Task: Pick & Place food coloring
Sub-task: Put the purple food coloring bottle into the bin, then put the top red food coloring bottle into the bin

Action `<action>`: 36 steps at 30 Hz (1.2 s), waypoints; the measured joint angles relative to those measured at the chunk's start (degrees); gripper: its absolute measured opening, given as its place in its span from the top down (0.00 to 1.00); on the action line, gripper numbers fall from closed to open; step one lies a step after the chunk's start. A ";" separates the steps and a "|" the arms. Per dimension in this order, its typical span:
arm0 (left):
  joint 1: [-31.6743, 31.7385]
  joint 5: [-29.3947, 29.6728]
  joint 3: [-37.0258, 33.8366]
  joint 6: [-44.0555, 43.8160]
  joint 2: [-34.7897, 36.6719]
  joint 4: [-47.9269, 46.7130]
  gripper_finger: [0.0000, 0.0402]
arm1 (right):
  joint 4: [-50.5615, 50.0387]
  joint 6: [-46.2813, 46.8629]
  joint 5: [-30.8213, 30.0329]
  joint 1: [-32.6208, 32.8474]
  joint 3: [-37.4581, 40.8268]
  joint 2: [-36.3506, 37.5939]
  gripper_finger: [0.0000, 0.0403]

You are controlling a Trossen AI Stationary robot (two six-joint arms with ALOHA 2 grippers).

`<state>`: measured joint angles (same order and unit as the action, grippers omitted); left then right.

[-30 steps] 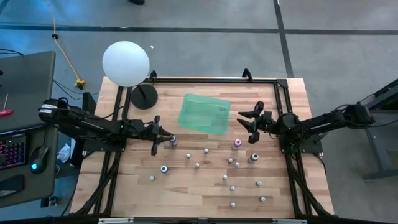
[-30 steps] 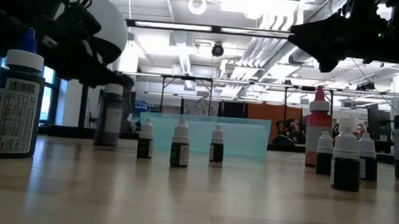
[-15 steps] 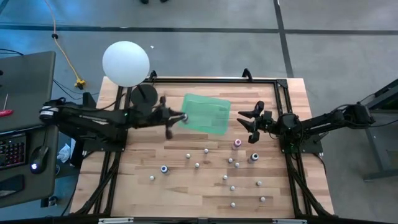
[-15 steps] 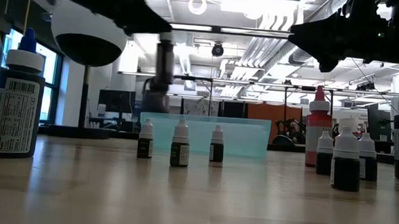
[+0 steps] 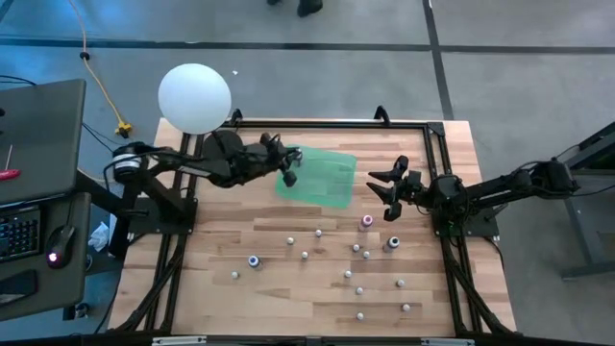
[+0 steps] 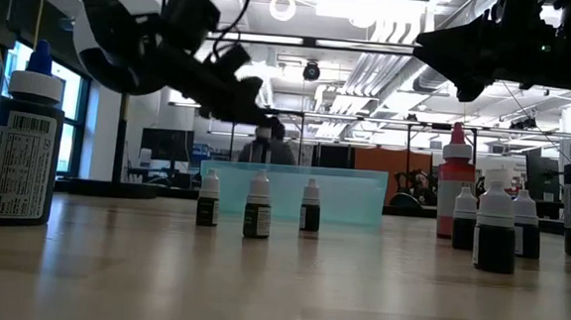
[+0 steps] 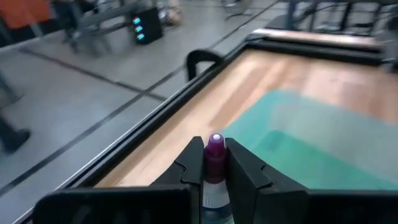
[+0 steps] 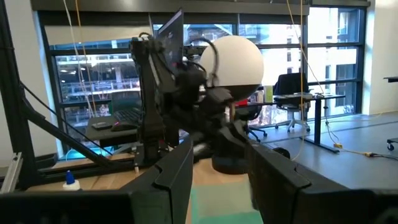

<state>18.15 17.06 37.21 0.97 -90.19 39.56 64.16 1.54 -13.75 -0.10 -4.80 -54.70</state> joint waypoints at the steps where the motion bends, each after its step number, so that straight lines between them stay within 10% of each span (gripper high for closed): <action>1: 0.70 0.05 0.00 -0.24 -0.94 0.81 0.93 | 0.01 0.00 -0.01 0.00 0.00 0.00 0.65; 28: 4.70 4.11 0.00 7.94 -4.73 0.29 0.64 | -6.23 5.03 1.53 0.00 -0.03 0.00 0.57; 36: 4.68 -1.60 -0.03 5.63 6.20 -7.91 0.57 | -27.18 5.85 3.88 0.00 -7.43 -1.83 0.46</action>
<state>22.83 15.46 37.19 6.60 -83.99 31.64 36.98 7.39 -9.87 -0.10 -12.23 -56.53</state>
